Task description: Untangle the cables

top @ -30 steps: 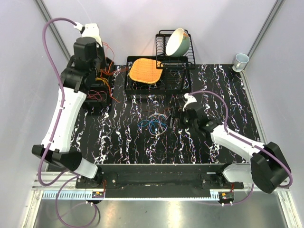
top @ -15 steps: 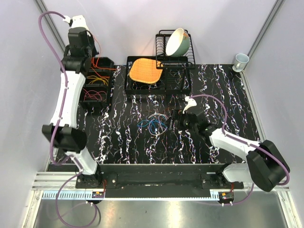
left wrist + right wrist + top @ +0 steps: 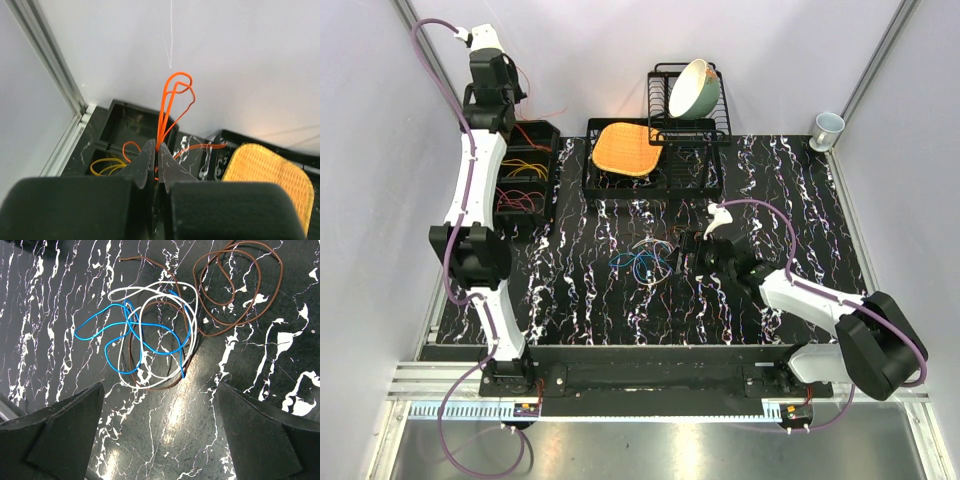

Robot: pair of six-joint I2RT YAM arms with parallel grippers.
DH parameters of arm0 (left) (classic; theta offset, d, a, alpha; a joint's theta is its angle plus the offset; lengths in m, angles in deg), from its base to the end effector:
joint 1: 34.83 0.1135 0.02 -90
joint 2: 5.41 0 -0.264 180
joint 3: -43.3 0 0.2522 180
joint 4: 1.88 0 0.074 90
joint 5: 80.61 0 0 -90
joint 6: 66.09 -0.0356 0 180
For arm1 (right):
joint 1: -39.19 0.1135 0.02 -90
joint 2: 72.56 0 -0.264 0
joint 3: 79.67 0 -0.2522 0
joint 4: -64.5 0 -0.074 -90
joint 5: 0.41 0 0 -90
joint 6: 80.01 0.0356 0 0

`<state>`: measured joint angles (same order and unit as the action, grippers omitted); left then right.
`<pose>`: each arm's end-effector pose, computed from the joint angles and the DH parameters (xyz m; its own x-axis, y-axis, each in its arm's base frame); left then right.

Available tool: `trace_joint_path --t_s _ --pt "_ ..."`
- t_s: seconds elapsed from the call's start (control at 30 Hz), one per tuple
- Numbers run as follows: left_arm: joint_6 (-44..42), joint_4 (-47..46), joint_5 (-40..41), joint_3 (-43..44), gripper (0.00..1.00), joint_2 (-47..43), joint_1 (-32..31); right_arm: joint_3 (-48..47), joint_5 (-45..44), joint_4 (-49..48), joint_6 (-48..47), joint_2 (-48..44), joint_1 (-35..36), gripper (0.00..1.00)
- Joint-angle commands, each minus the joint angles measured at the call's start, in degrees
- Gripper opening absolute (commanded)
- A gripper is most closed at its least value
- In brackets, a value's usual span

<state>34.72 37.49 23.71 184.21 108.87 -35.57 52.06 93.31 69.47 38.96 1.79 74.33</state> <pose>0.4599 0.0029 0.4433 -0.1737 -0.1795 -0.9683 -0.2660 0.9553 -0.1294 0.2188 0.1568 0.2003 -0.6692 0.1200 -0.7333 -0.3380 0.8297 0.4442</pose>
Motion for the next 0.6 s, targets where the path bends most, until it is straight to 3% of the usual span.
trace_joint_path --t_s 0.0,0.57 --pt "0.71 -10.13 -2.02 2.32 0.00 0.42 0.56 -2.85 0.14 -2.19 -0.06 0.62 0.11 1.00" --pt "5.27 -25.43 -5.89 4.42 0.00 11.75 4.51 -3.12 0.23 -2.19 -0.06 1.24 -0.07 1.00"
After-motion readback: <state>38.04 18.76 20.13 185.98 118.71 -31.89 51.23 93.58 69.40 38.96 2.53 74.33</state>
